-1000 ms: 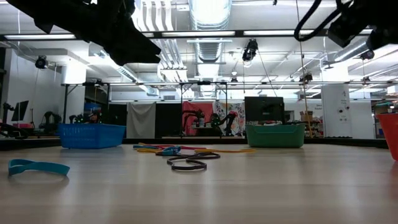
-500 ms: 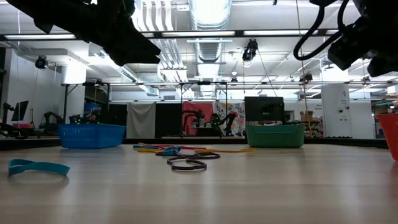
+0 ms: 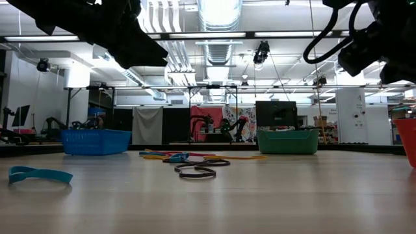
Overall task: Sort rubber bands into baskets
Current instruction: Put the red rubberband into the orange bin, then put the yellow rubberband into the blue bin
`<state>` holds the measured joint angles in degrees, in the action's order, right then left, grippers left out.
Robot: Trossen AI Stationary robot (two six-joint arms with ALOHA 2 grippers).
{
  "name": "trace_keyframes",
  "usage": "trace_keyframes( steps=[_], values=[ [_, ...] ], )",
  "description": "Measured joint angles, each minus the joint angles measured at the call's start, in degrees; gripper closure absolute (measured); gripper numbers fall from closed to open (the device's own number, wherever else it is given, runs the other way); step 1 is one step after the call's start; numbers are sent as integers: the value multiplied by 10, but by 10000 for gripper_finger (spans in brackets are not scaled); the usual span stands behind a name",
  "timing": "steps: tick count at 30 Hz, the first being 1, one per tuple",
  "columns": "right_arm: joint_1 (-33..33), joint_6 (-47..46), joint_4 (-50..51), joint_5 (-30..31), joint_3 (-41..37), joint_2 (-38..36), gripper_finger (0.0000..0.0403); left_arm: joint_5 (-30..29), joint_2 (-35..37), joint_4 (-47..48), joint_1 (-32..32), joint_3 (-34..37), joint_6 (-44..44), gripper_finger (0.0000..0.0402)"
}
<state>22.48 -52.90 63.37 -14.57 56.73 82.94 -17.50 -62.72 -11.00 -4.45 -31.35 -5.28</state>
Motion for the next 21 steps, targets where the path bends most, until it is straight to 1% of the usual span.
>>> trace_keyframes(
  steps=[6,17,21],
  values=[
    [0,-13,2,0,0,0,372,0,0,7,0,0,-8,178],
    [0,-9,6,0,0,0,297,0,0,20,0,0,-34,178],
    [0,-3,-2,27,0,0,281,0,0,21,0,0,-47,178]
  ],
)
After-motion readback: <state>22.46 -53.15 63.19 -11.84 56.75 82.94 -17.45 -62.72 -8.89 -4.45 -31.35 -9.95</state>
